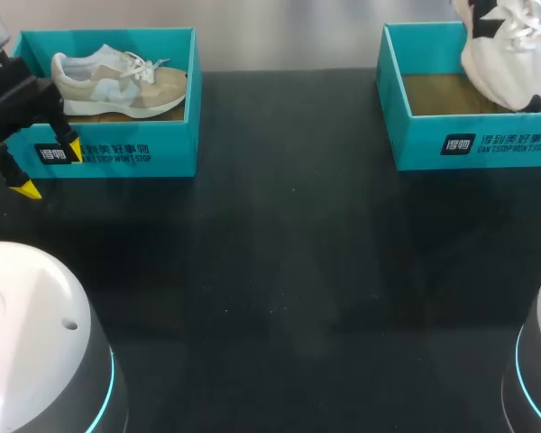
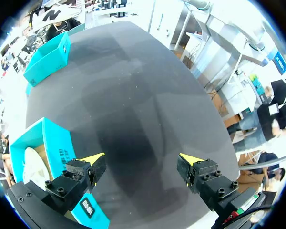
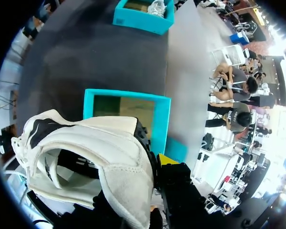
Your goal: Take the shoe out of the shoebox, open the shoe tongue, remove and reinsert the insole, then place the shoe into the shoebox
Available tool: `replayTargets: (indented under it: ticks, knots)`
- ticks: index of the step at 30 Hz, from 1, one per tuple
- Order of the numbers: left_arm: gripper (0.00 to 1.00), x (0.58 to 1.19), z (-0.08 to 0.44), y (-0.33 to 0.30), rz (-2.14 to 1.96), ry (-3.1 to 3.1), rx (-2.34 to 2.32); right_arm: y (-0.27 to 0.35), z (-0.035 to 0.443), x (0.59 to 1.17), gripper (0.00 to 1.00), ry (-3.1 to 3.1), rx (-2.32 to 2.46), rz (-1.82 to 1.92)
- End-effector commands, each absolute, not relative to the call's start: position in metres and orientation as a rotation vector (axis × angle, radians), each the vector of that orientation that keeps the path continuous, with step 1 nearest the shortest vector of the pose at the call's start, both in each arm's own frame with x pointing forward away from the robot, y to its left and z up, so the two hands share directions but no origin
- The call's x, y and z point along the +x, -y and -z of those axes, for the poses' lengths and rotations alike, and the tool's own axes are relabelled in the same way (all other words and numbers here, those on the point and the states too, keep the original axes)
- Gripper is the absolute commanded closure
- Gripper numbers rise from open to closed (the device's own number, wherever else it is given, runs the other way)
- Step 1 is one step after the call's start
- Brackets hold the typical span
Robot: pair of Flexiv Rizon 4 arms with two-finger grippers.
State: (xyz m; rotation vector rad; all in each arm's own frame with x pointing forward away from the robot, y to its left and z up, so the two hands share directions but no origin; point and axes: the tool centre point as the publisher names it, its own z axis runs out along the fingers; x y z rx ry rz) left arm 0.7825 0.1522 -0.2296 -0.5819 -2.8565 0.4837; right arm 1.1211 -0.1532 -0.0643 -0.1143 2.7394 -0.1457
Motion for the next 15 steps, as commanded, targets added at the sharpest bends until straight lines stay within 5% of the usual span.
replayTargets:
  ticks: [1, 15]
  knots:
    - [0.0, 0.782, 0.229, -0.153, -0.48, 2.858, -0.583, 0.173, 0.077, 1.177, 1.0, -2.761, -0.142, 0.088]
    - [0.0, 0.782, 0.229, -0.153, -0.48, 2.858, -0.583, 0.188, 0.123, 1.234, 1.0, -2.777, 0.017, 0.088]
